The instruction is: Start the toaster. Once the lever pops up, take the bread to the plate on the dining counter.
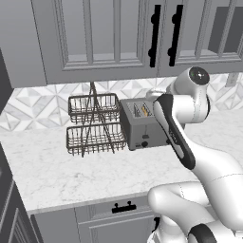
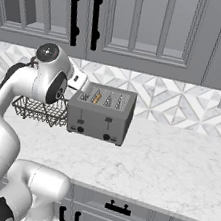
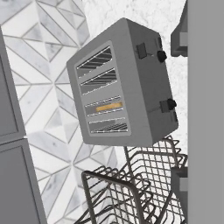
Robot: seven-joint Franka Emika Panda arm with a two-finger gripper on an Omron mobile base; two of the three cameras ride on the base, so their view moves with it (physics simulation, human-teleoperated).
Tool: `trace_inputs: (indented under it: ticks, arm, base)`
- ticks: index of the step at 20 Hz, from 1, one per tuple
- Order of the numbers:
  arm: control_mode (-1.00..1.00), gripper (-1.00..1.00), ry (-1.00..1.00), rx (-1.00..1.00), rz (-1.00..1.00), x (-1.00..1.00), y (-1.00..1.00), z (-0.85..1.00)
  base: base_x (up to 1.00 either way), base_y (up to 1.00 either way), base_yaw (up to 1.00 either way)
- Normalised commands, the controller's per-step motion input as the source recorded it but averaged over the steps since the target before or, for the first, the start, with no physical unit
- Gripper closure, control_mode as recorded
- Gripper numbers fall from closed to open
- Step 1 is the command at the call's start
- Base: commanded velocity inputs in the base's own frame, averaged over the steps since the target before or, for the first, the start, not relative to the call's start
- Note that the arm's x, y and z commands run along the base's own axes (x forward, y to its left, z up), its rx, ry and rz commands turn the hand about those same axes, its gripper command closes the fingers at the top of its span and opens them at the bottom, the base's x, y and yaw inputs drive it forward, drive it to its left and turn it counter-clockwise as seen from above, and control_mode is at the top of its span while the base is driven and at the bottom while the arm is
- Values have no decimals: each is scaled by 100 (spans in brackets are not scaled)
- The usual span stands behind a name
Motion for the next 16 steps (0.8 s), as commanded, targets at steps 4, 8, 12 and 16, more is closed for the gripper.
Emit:
trace_inputs:
  ticks: [4, 8, 12, 16]
  arm:
    - [-100, -100, 0, 0, 0, 0, 0, 0]
    - [-100, -100, 0, 0, 0, 0, 0, 0]
    - [-100, -100, 0, 0, 0, 0, 0, 0]
    - [-100, -100, 0, 0, 0, 0, 0, 0]
  base:
    - [0, 0, 0]
    - [0, 0, 0]
    - [0, 0, 0]
    - [0, 0, 0]
